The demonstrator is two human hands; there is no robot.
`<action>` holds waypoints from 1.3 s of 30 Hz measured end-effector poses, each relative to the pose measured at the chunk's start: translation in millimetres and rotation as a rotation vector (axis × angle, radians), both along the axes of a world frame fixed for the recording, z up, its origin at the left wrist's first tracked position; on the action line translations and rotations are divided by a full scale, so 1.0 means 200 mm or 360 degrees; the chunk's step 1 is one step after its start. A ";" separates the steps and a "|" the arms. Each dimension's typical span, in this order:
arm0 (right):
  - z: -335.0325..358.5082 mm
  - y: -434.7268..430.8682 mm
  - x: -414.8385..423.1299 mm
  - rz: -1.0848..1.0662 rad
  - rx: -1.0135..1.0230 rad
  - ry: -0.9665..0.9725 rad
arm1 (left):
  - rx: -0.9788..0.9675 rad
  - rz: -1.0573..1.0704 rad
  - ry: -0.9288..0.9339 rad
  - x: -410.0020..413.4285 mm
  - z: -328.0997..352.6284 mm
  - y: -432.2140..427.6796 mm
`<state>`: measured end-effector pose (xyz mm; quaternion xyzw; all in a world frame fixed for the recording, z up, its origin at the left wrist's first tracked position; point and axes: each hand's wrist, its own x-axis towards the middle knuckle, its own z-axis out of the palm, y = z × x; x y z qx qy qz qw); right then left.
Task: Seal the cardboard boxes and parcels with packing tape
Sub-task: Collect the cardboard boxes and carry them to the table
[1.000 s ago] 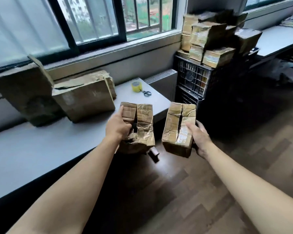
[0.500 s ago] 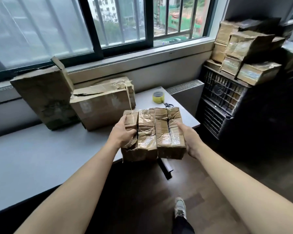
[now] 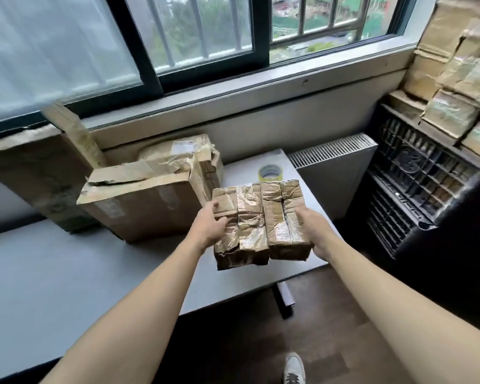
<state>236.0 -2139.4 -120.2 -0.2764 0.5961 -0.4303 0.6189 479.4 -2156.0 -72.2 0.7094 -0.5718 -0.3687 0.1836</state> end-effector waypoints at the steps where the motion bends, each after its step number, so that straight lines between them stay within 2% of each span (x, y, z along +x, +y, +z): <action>1: -0.02 -0.05 -0.01 0.0004 0.0015 0.0004 | 0.0026 0.0012 -0.0009 -0.02 -0.02 -0.04; 7: -0.15 -0.29 0.00 0.0114 0.0003 0.0019 | 0.0099 0.0079 -0.0100 -0.07 -0.11 -0.23; 12: -0.14 -0.40 0.01 0.0044 -0.0009 0.0066 | 0.0112 0.0008 -0.0212 -0.09 -0.08 -0.30; 22: -0.06 -0.28 -0.05 -0.0202 -0.0009 0.0274 | -0.0024 -0.0233 -0.0248 -0.12 0.02 -0.31; 30: 0.13 0.19 -0.01 -0.0549 -0.0206 0.0480 | -0.0333 -0.0514 -0.0076 -0.18 0.03 -0.08; 39: 0.15 1.16 0.07 -0.0964 -0.0181 0.0550 | -0.0265 -0.1115 0.0126 -0.44 -0.12 0.58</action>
